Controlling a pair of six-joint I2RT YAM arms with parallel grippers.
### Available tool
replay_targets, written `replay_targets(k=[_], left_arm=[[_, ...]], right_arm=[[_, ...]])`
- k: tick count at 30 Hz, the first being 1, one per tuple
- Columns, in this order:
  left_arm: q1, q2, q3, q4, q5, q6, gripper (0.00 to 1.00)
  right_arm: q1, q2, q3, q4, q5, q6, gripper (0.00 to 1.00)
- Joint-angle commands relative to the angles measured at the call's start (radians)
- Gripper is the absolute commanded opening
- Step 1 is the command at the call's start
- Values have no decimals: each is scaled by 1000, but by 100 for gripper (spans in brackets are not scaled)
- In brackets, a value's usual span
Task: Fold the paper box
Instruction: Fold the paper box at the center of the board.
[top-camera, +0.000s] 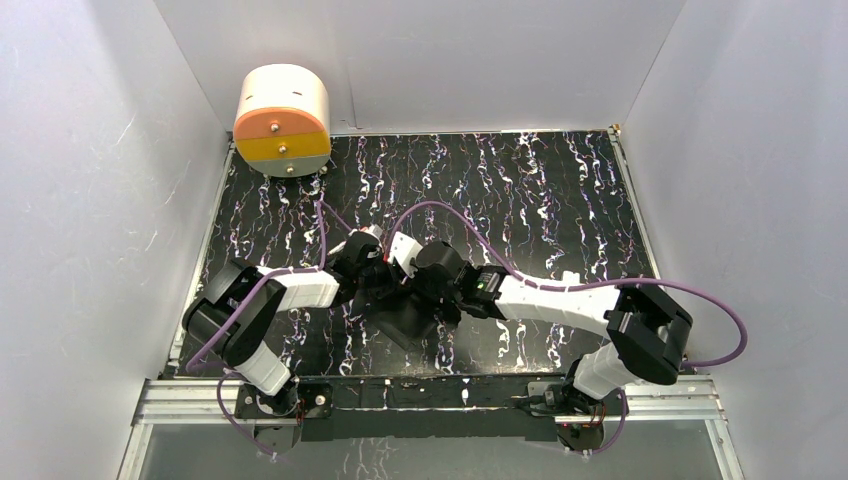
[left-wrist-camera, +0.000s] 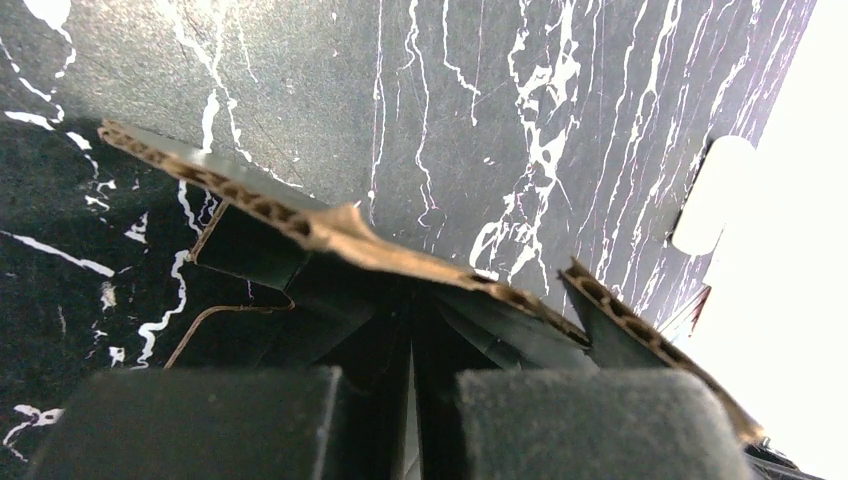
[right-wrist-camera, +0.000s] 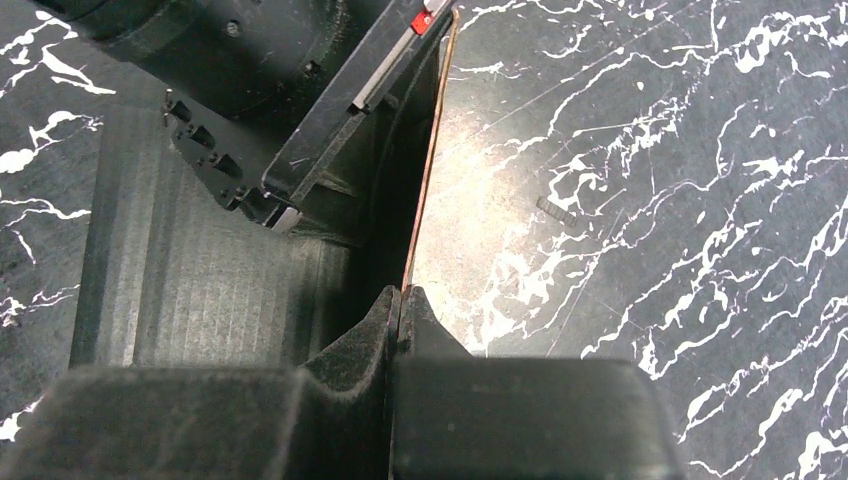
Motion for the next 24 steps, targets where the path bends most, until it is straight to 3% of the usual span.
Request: replay_targets(k=[1,5,12,24], left_arm=[[0,-39,-10,-5,-51,15,0],[0,-130,-11,-80,-73,40,1],[0,-266,-52,-196,-94,42,3],[-3,-183,-103,-110,-53,2,2]], right_arm=[[34,-12,27,26,66,36,0],[27,-15,33,29,161,-27,0],[6,-5,64,27,179,-67,0],[0,1,112,43,123,-86,0]])
